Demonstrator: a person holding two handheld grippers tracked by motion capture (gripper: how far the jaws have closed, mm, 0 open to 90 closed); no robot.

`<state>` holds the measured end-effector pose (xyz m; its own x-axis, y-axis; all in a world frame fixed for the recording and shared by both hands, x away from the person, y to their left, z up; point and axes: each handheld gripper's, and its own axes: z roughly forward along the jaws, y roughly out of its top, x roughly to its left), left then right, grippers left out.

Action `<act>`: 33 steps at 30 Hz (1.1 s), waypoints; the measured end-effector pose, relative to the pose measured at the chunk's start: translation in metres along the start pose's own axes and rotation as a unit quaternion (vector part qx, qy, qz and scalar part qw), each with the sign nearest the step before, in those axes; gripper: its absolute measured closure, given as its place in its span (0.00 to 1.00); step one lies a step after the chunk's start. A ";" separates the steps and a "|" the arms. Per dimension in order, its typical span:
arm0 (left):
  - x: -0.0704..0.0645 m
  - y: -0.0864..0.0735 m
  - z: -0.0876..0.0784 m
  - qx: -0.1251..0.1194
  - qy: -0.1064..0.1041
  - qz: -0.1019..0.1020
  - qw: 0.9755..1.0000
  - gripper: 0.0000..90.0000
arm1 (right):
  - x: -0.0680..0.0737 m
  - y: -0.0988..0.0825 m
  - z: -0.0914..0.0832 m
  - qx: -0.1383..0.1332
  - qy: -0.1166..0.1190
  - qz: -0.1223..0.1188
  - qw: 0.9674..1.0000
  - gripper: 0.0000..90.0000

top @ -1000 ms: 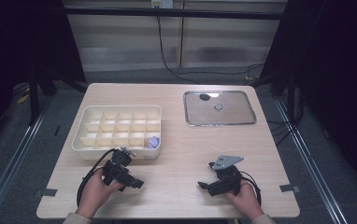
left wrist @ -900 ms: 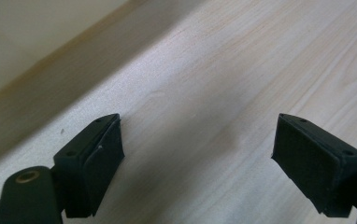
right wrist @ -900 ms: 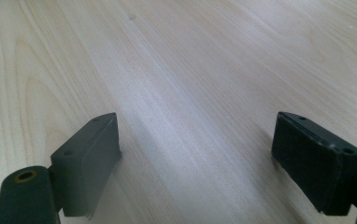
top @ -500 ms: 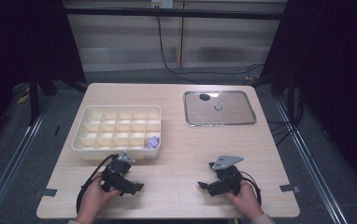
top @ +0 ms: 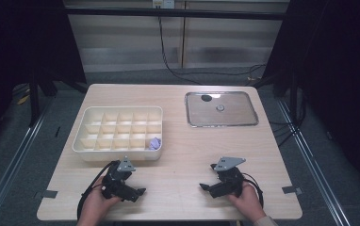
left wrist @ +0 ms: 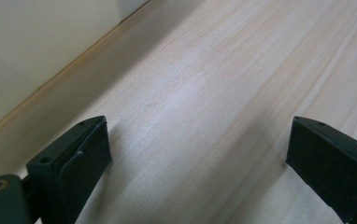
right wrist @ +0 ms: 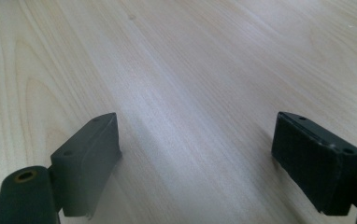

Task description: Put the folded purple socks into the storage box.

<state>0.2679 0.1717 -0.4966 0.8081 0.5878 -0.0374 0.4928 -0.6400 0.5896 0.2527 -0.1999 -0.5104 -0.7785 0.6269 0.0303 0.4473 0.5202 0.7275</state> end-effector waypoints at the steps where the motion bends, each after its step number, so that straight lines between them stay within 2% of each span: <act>1: -0.001 0.000 0.001 0.001 0.001 0.005 1.000 0.04 | 0.000 0.000 0.000 0.000 0.000 0.000 1.000 0.16; 3: -0.002 -0.002 0.002 -0.004 0.001 0.006 1.000 0.00 | 0.000 0.000 0.000 0.000 0.000 0.001 1.000 0.16; 6: -0.001 -0.004 0.002 -0.012 -0.004 0.008 1.000 0.00 | 0.000 0.000 0.000 0.000 0.000 0.000 1.000 0.16; 11: 0.000 -0.007 0.001 -0.025 0.003 0.010 1.000 0.00 | 0.000 0.000 0.000 0.000 0.000 0.000 1.000 0.16; 14: 0.000 -0.008 0.002 -0.032 -0.001 0.008 0.999 0.00 | 0.000 0.000 0.000 -0.001 0.000 -0.001 1.000 0.16; 20: 0.000 -0.011 0.002 -0.041 0.004 0.007 0.999 0.00 | 0.000 0.000 0.000 -0.001 -0.001 -0.001 1.000 0.16; 25: 0.001 -0.015 0.003 -0.062 0.004 0.007 0.998 0.00 | 0.000 0.000 0.000 -0.001 -0.001 -0.001 1.000 0.16; 33: 0.001 -0.016 0.003 -0.069 0.008 0.005 0.998 0.00 | 0.000 0.000 0.000 -0.001 -0.001 -0.001 1.000 0.16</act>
<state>0.2617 0.1808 -0.5086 0.8069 0.5903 -0.0186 0.4345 -0.5721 0.6956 0.2525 -0.1998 -0.5105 -0.7780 0.6276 0.0276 0.4453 0.5200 0.7289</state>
